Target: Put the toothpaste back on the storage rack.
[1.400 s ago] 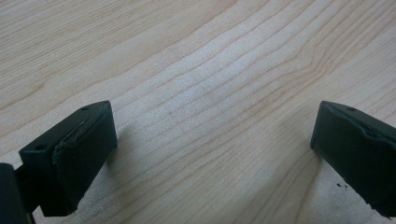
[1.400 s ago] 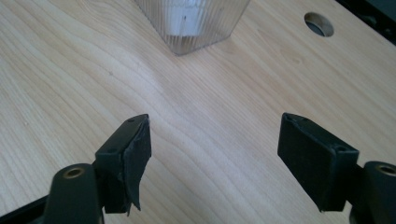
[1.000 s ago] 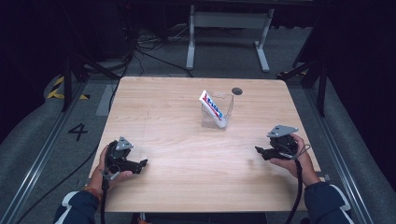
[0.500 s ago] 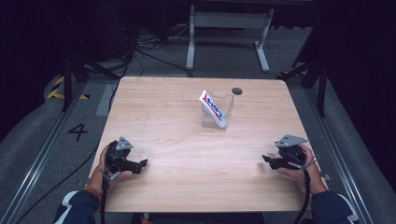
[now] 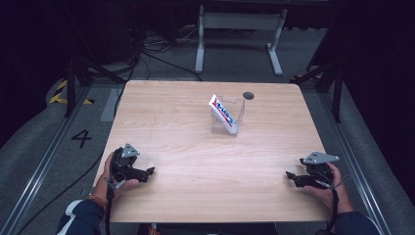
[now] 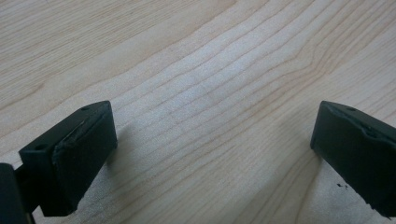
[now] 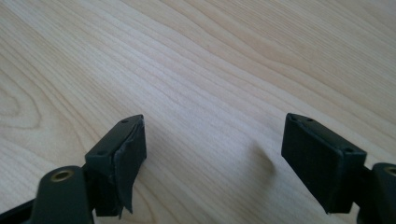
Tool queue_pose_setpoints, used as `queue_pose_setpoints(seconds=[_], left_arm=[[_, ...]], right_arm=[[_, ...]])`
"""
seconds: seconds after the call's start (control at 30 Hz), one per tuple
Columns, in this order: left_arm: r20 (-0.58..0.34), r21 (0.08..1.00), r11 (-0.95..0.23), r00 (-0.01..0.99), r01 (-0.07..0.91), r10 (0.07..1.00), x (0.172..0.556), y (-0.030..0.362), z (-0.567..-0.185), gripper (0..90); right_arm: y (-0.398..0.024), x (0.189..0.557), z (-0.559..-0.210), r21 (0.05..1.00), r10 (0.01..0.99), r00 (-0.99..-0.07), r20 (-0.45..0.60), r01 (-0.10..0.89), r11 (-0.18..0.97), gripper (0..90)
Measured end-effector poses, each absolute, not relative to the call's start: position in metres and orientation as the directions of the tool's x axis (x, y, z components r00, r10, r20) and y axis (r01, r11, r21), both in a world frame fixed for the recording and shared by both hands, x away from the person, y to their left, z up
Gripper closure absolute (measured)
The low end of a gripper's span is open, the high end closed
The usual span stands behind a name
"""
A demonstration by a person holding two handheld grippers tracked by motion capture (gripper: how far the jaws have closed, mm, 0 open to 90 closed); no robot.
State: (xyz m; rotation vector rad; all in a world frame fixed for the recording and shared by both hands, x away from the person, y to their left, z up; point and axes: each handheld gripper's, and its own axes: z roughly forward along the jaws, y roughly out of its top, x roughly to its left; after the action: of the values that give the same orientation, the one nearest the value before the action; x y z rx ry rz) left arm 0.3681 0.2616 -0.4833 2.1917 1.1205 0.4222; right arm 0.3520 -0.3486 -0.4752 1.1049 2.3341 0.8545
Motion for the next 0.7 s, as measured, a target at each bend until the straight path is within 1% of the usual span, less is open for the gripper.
queue_pose_setpoints(seconds=[0.2, 0.3, 0.57, 0.7], left_arm=[[-0.002, 0.663, -0.437, 0.586, 0.607, 0.81, 0.368, 0.262, -0.483, 0.8], [-0.002, 0.664, -0.437, 0.586, 0.607, 0.81, 0.368, 0.262, -0.483, 0.8], [-0.002, 0.663, -0.438, 0.586, 0.607, 0.81, 0.368, 0.262, -0.483, 0.8], [-0.002, 0.663, -0.438, 0.586, 0.607, 0.81, 0.368, 0.262, -0.483, 0.8]], right_arm=[[-0.362, 0.344, -0.479, 0.707, 0.819, -0.57, -0.069, 0.551, 0.443, 21.0], [-0.371, 0.339, -0.482, 0.724, 0.839, -0.542, -0.039, 0.564, 0.398, 20.3], [-0.382, 0.332, -0.486, 0.742, 0.869, -0.495, 0.007, 0.585, 0.327, 18.9], [-0.385, 0.328, -0.486, 0.742, 0.882, -0.471, 0.011, 0.595, 0.308, 19.1]])
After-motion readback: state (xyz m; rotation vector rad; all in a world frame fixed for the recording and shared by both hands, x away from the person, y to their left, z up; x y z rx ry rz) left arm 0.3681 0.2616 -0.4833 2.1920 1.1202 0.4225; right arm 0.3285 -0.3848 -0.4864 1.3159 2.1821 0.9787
